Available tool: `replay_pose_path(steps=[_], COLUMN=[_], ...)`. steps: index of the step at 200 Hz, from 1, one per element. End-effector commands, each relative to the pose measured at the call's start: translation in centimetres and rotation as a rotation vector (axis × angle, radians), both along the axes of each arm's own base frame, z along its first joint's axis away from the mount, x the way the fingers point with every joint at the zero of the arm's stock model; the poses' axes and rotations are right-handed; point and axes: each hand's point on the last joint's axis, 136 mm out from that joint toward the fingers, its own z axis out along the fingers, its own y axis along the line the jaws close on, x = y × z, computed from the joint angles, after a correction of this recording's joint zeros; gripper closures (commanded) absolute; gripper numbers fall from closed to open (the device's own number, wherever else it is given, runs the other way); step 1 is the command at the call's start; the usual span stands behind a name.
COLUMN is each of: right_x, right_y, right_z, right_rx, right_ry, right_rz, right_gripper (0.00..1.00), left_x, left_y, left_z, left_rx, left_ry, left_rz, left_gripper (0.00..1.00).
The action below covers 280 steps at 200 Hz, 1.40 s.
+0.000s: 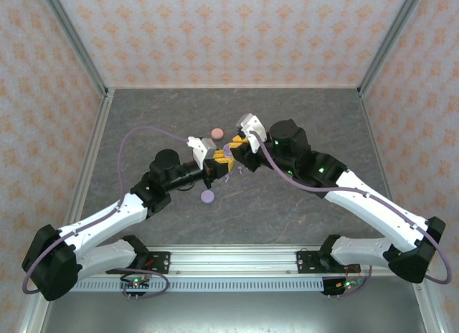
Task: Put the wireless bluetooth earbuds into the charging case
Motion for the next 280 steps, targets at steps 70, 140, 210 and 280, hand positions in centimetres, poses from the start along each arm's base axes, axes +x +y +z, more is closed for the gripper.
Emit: replay_pose_path(steps=[70, 140, 210, 280], right_x=[0.5, 0.8, 0.3, -0.2], right_y=[1.0, 0.5, 0.5, 0.5], right_z=[-0.4, -1.5, -3.2, -4.1], right_rx=[-0.066, -0.118, -0.147, -0.138], right_ry=[-0.068, -0.086, -0.054, -0.03], right_rz=[0.032, 0.01, 0.039, 0.054], right_gripper=[0.79, 0.79, 0.79, 0.79], left_x=[-0.5, -0.4, -0.4, -0.4], left_y=[-0.1, -0.2, -0.1, 0.1], left_z=[3.1, 3.1, 3.3, 3.2], left_rx=[-0.058, -0.06, -0.063, -0.062], left_ry=[-0.068, -0.065, -0.066, -0.063], left_rz=[-0.018, -0.018, -0.013, -0.005], left_gripper=[1.0, 1.0, 1.0, 1.0])
